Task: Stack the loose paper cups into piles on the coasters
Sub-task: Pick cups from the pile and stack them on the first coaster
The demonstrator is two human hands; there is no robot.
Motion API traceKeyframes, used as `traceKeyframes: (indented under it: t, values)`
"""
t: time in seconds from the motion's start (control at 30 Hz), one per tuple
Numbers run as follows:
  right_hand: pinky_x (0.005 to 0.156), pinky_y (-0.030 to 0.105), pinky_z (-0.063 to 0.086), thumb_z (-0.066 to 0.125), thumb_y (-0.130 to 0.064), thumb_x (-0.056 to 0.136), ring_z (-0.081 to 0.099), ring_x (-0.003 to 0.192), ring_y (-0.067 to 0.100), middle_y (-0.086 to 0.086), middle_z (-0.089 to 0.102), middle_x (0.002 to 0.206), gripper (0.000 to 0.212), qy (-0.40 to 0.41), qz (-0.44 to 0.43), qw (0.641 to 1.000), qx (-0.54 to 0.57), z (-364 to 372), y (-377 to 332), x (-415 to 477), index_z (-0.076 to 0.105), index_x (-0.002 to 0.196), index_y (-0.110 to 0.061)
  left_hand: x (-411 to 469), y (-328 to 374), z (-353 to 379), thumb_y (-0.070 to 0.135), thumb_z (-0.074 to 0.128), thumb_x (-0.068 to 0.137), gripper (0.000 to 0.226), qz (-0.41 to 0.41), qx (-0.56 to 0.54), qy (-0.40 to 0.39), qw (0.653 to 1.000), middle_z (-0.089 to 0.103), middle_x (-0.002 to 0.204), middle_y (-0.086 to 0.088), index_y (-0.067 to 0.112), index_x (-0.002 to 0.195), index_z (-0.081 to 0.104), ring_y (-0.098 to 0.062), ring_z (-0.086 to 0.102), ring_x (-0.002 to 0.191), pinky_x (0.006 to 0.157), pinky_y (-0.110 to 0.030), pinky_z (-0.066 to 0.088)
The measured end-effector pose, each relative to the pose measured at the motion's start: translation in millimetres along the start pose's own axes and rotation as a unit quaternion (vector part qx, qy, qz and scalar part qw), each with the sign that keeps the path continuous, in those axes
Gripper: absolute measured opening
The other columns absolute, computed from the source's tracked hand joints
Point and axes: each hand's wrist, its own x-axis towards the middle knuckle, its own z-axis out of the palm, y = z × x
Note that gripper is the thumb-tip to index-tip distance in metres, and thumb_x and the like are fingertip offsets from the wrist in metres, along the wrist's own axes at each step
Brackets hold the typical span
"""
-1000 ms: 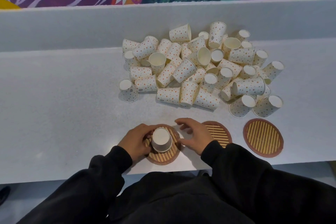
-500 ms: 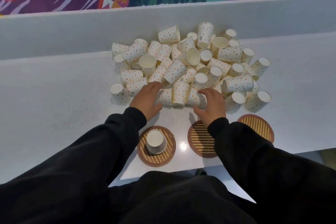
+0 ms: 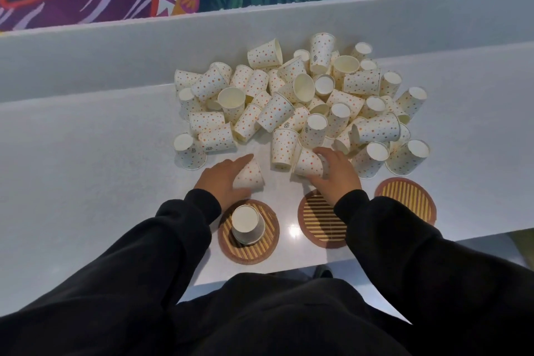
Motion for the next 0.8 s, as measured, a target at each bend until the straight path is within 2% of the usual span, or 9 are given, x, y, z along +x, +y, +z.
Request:
traceKeyframes:
  t: [0.13, 0.27, 0.33, 0.4, 0.43, 0.53, 0.57, 0.67, 0.8]
  values:
    - [0.096, 0.029, 0.044, 0.081, -0.032, 0.081, 0.051, 0.12, 0.016, -0.001, 0.051, 0.134, 0.066, 0.02, -0.02, 0.997, 0.073, -19, -17, -13, 0.048, 0.139, -0.029, -21, 6, -18, 0.051, 0.085, 0.075, 0.073, -0.039, -0.149, 0.087, 0.984, 0.063, 0.118, -0.001, 0.036, 0.128, 0.036, -0.026, 0.063, 0.101, 0.081, -0.038, 0.054]
    - [0.09, 0.039, 0.054, 0.086, -0.032, 0.076, 0.052, 0.11, 0.011, -0.007, 0.053, 0.12, 0.059, 0.031, -0.055, 0.986, 0.155, -29, -36, -25, 0.053, 0.125, -0.031, -43, 16, -33, 0.044, 0.088, 0.074, 0.054, 0.005, -0.198, 0.171, 0.965, 0.059, 0.116, 0.007, 0.036, 0.117, 0.056, -0.016, 0.056, 0.107, 0.085, -0.033, 0.049]
    - [0.094, 0.045, 0.053, 0.086, -0.032, 0.077, 0.052, 0.11, 0.01, -0.013, 0.053, 0.117, 0.055, 0.025, -0.074, 0.981, 0.18, -30, -47, -27, 0.056, 0.123, -0.035, -53, 22, -38, 0.036, 0.091, 0.073, 0.059, 0.008, -0.233, 0.197, 0.952, 0.058, 0.114, 0.012, 0.038, 0.121, 0.056, -0.006, 0.055, 0.105, 0.084, -0.02, 0.048]
    - [0.098, 0.048, 0.052, 0.085, -0.031, 0.077, 0.053, 0.114, 0.008, -0.021, 0.053, 0.118, 0.053, 0.02, -0.091, 0.973, 0.211, -32, -58, -29, 0.057, 0.122, -0.038, -63, 28, -44, 0.032, 0.095, 0.068, 0.071, -0.012, -0.266, 0.216, 0.939, 0.055, 0.112, 0.021, 0.039, 0.122, 0.049, 0.004, 0.054, 0.104, 0.077, -0.008, 0.043]
    - [0.099, 0.049, 0.051, 0.085, -0.031, 0.077, 0.054, 0.116, 0.007, -0.022, 0.054, 0.121, 0.054, 0.018, -0.099, 0.969, 0.225, -32, -63, -29, 0.057, 0.122, -0.038, -67, 29, -45, 0.032, 0.096, 0.065, 0.073, -0.015, -0.272, 0.228, 0.935, 0.055, 0.112, 0.023, 0.039, 0.12, 0.048, 0.006, 0.055, 0.104, 0.075, -0.008, 0.043]
    - [0.1, 0.049, 0.051, 0.086, -0.032, 0.073, 0.057, 0.117, 0.01, -0.018, 0.059, 0.122, 0.059, 0.013, -0.108, 0.96, 0.258, -33, -77, -32, 0.054, 0.123, -0.036, -79, 33, -48, 0.031, 0.097, 0.063, 0.066, -0.004, -0.291, 0.256, 0.922, 0.062, 0.116, 0.022, 0.038, 0.117, 0.059, 0.003, 0.059, 0.107, 0.083, -0.022, 0.053]
    - [0.099, 0.048, 0.052, 0.087, -0.03, 0.072, 0.058, 0.116, 0.011, -0.018, 0.059, 0.121, 0.06, 0.013, -0.108, 0.958, 0.266, -34, -80, -33, 0.054, 0.122, -0.034, -84, 35, -49, 0.03, 0.096, 0.064, 0.066, 0.001, -0.295, 0.26, 0.919, 0.063, 0.118, 0.021, 0.038, 0.118, 0.061, 0.001, 0.059, 0.11, 0.085, -0.023, 0.053]
    - [0.091, 0.038, 0.055, 0.09, -0.023, 0.071, 0.06, 0.109, 0.011, -0.015, 0.061, 0.117, 0.062, 0.013, -0.108, 0.954, 0.279, -34, -89, -36, 0.054, 0.12, -0.031, -96, 39, -52, 0.031, 0.095, 0.065, 0.069, 0.006, -0.276, 0.264, 0.924, 0.062, 0.121, 0.023, 0.038, 0.123, 0.059, 0.004, 0.058, 0.112, 0.083, -0.012, 0.047]
    - [0.077, 0.013, 0.047, 0.092, -0.019, 0.07, 0.061, 0.105, 0.003, -0.016, 0.064, 0.119, 0.066, 0.007, -0.112, 0.951, 0.289, -36, -94, -39, 0.054, 0.123, -0.03, -110, 41, -50, 0.031, 0.094, 0.065, 0.078, 0.012, -0.27, 0.235, 0.934, 0.059, 0.115, 0.031, 0.042, 0.127, 0.049, 0.005, 0.059, 0.105, 0.078, -0.015, 0.048]
